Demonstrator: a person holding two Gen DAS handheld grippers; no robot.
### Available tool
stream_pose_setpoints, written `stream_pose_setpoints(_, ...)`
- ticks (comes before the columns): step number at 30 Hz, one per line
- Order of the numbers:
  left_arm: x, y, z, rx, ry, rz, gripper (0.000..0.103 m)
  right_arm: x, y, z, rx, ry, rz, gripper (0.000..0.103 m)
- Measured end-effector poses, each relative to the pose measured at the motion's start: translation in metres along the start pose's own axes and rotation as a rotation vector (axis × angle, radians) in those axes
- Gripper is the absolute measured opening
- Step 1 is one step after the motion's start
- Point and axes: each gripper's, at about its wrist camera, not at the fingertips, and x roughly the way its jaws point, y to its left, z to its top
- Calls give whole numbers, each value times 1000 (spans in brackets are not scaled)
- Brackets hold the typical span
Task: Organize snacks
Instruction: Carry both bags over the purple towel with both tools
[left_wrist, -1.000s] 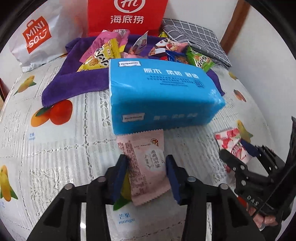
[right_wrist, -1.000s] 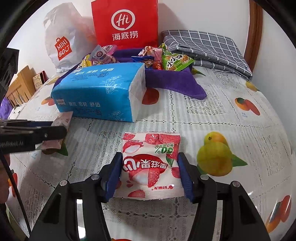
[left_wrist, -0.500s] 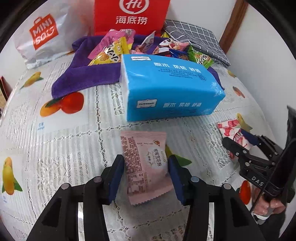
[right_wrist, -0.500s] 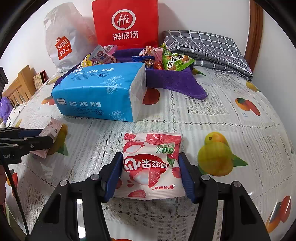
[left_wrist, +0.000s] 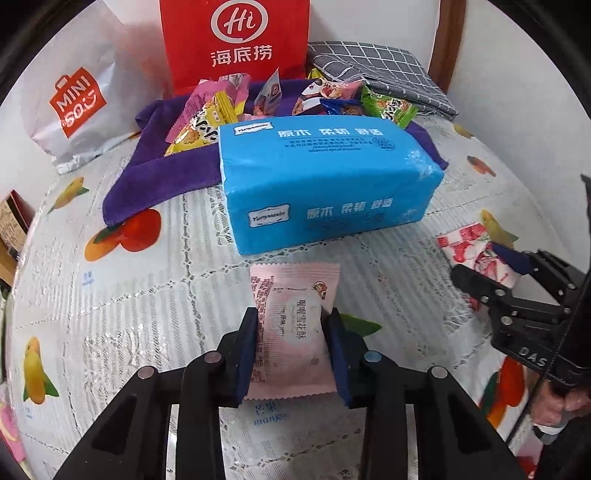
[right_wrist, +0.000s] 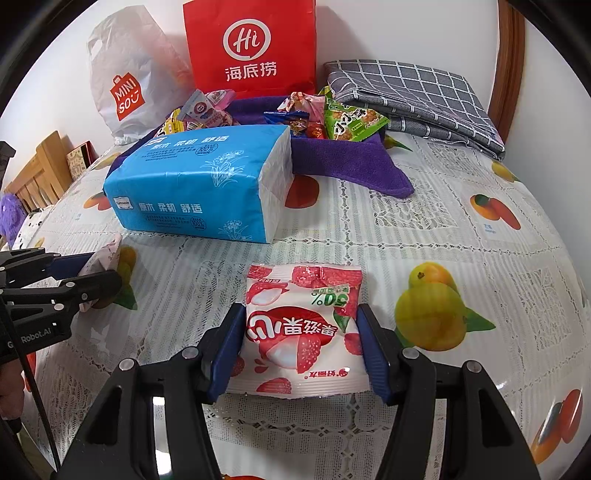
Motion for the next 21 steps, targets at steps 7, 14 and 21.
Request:
stream_pose_setpoints(7,-13,4,3,-29,-7,-86,34,-1,1,1,-1,2,2,58)
stream_pose_setpoints(14,-30,5,9,-19,-39,-96,34,-9,-7,14,87,25,67,57)
stream_pose_setpoints(21,-49,13,20,-36,-68,-120,34,-38,7,35,44,-26,44,57)
